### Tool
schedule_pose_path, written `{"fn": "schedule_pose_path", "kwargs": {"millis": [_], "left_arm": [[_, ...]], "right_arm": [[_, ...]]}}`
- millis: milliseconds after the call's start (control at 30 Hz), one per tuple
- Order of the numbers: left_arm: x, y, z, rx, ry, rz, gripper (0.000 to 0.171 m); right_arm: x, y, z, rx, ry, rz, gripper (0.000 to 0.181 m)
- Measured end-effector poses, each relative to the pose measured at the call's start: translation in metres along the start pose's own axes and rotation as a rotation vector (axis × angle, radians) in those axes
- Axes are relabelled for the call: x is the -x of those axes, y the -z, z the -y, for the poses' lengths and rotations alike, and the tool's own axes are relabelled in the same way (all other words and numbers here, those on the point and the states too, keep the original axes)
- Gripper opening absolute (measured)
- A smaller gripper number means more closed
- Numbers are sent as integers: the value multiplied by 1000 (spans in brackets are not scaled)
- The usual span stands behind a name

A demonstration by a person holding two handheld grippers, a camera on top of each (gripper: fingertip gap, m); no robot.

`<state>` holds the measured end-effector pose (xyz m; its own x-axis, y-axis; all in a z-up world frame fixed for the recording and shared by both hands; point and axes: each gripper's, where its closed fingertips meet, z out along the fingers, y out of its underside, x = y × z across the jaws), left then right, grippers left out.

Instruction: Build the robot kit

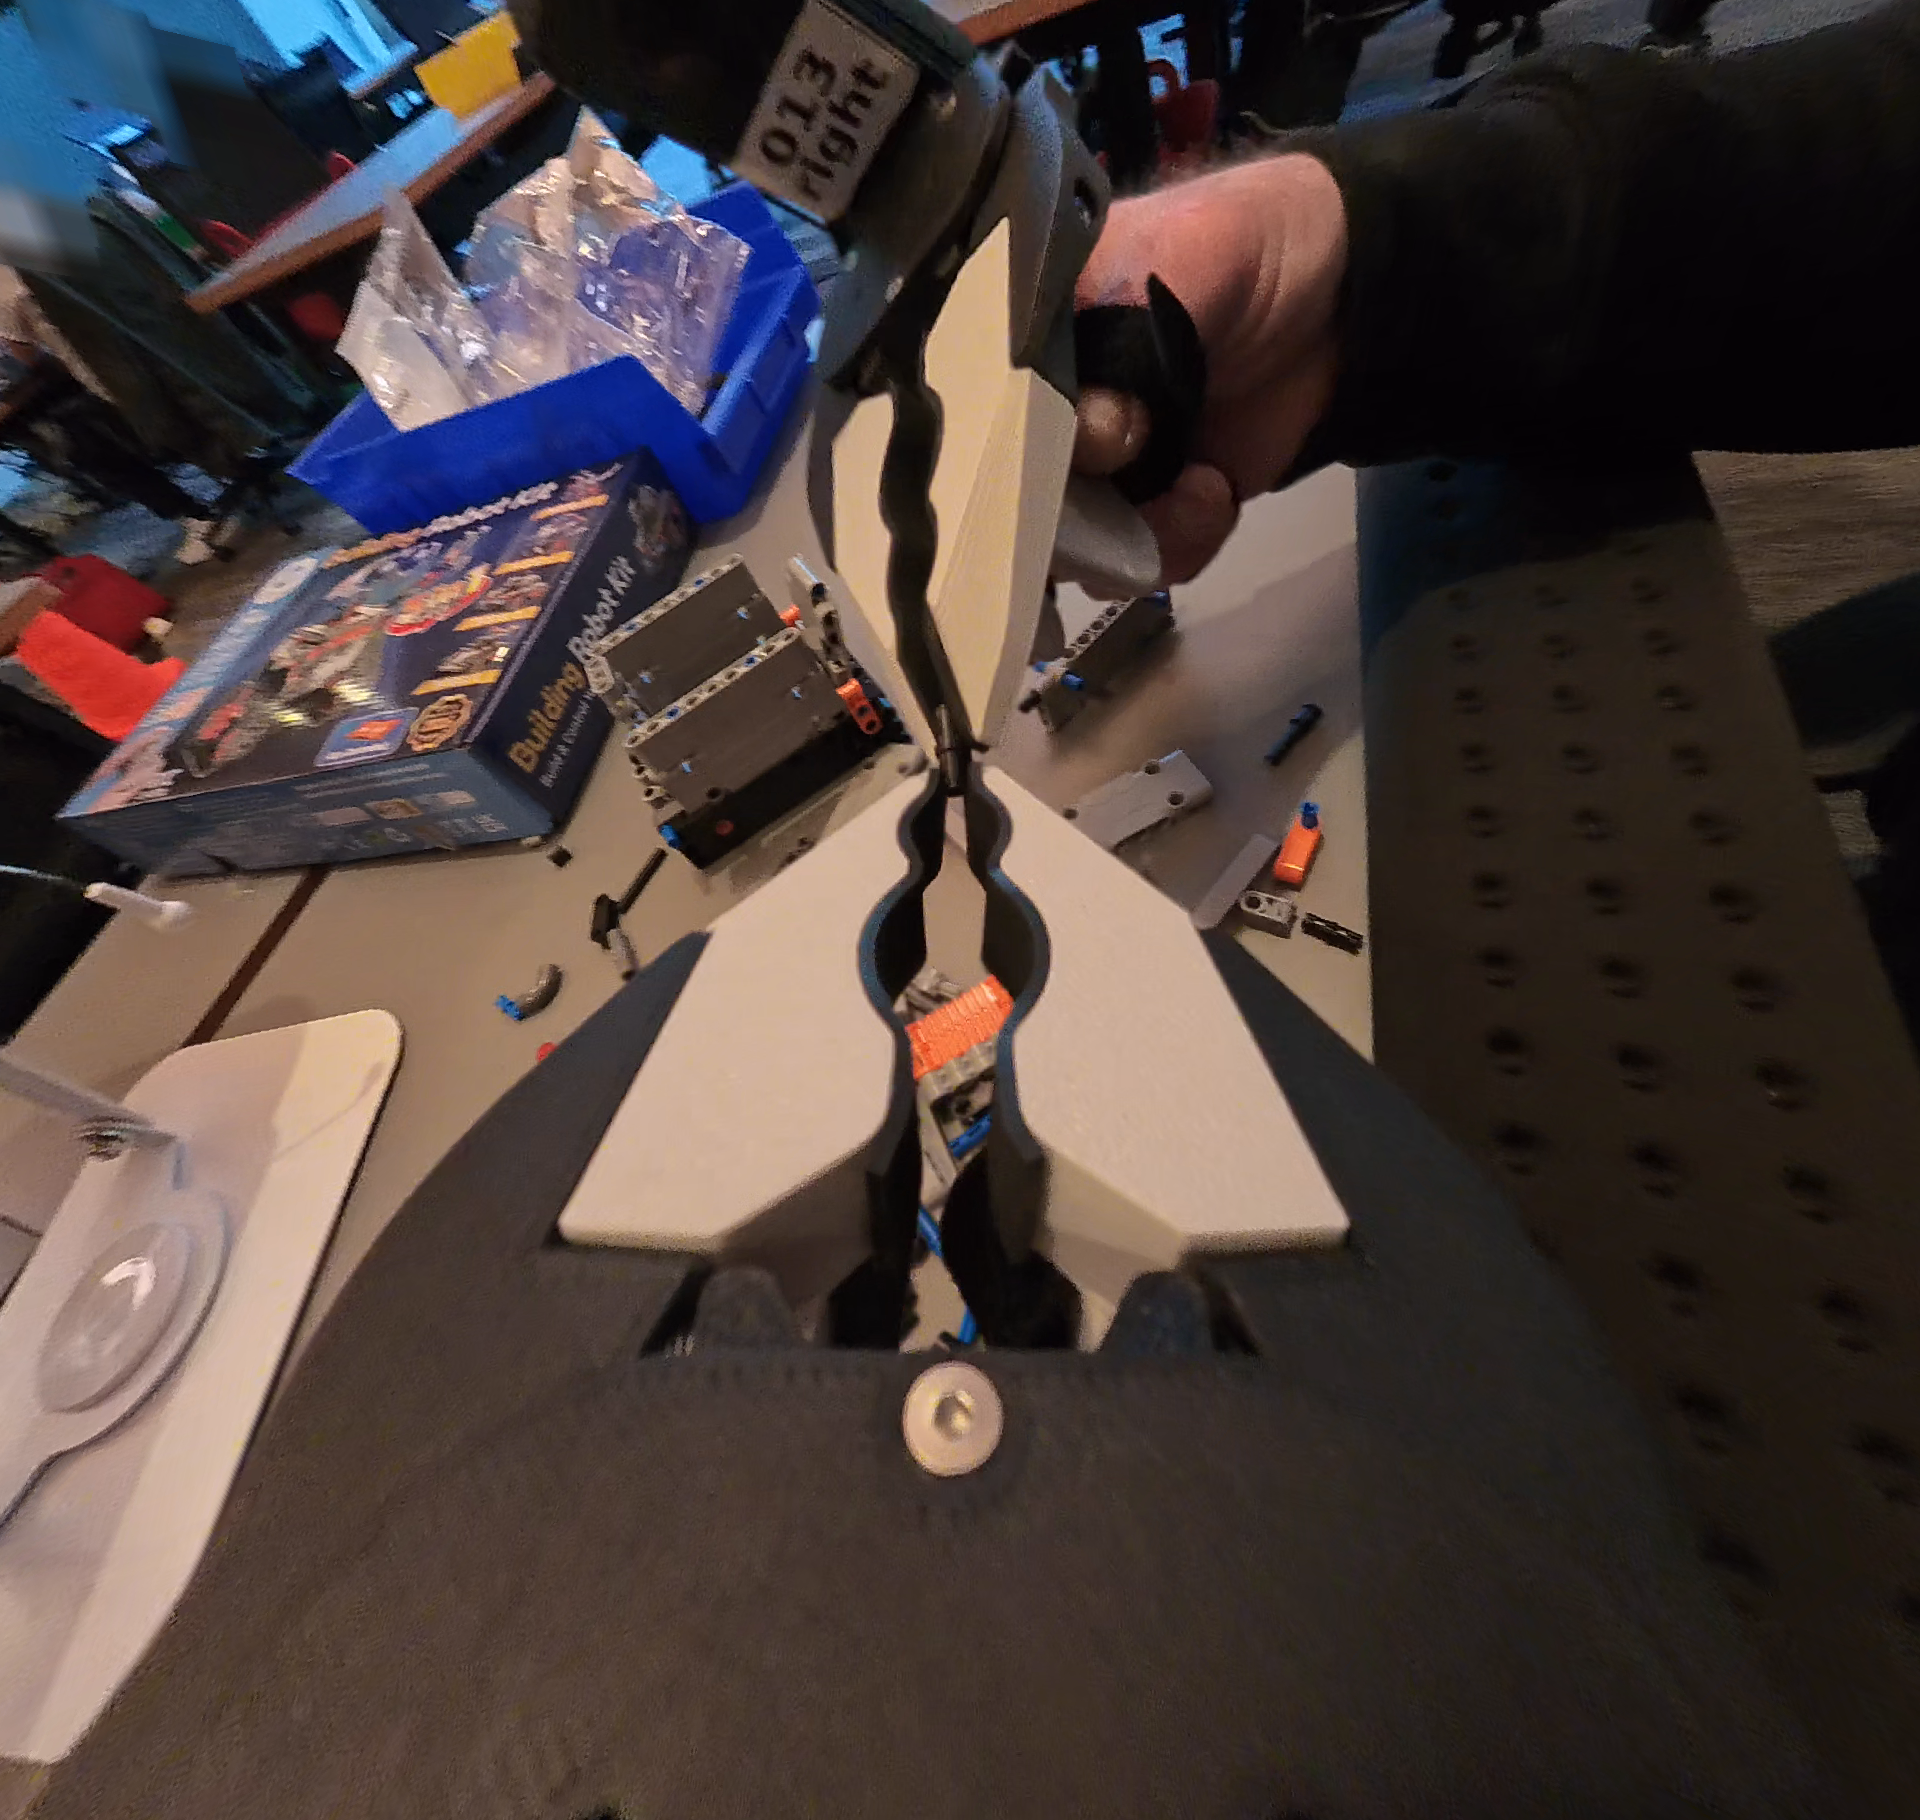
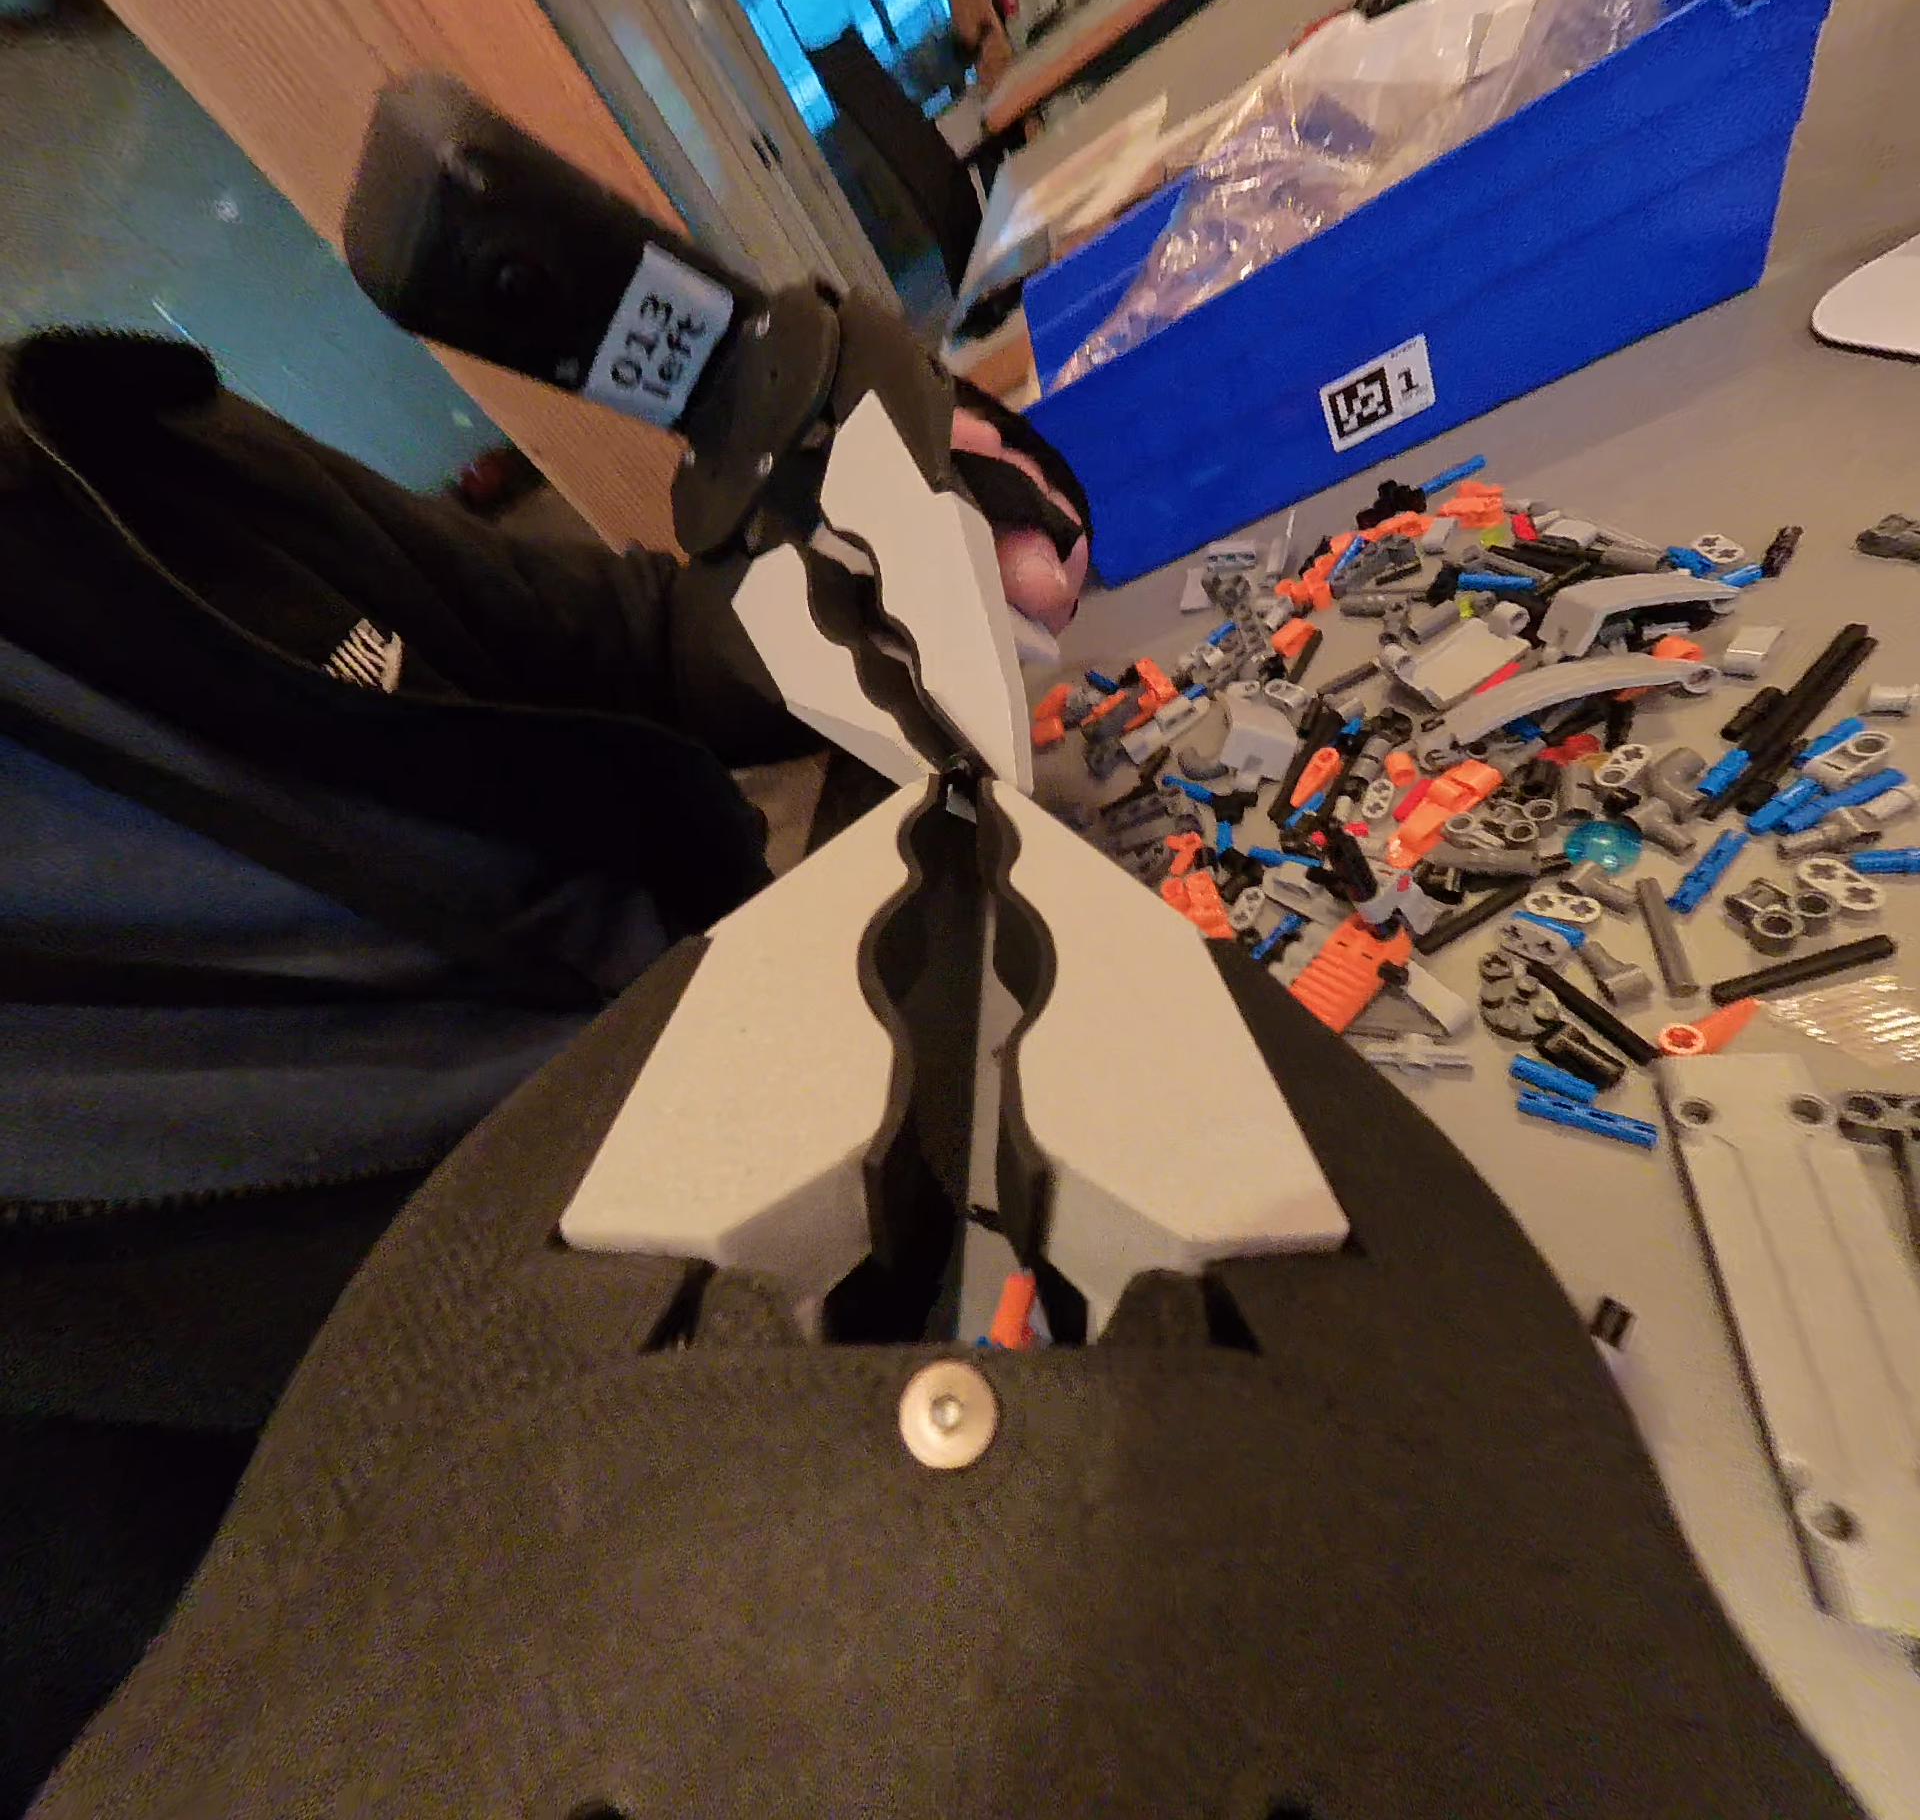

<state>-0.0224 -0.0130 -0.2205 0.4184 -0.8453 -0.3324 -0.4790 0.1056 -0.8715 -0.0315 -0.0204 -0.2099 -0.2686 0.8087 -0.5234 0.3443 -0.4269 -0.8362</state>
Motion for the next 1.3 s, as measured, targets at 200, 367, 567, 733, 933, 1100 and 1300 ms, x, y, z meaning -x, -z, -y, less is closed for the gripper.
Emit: {"fn": "schedule_pose_path", "kwargs": {"millis": [200, 367, 567, 733, 933, 1100, 1300], "left_arm": [[7, -1, 4, -4, -58, 90, 1], [9, -5, -4, 30, -66, 111, 1], [14, -4, -4, 76, -157, 210, 0], [18, -4, -6, 128, -239, 271, 1], [16, -9, -17, 179, -221, 245, 3], [-6, -24, -57, 314, 8, 36, 21], [-20, -37, -81, 374, 226, -123, 24]], "right_arm": [[0, 3, 9, -92, -51, 21, 2], [-8, 2, 7, -56, -10, -50, 2], [-10, 2, 9, -77, -50, -43, 6], [-13, 2, 11, -84, -39, -76, 3], [-20, 2, 3, -2, 26, -156, 2], [-38, 10, -21, 278, 244, -356, 2], [-45, 3, -41, 536, 440, -412, 2]]}}
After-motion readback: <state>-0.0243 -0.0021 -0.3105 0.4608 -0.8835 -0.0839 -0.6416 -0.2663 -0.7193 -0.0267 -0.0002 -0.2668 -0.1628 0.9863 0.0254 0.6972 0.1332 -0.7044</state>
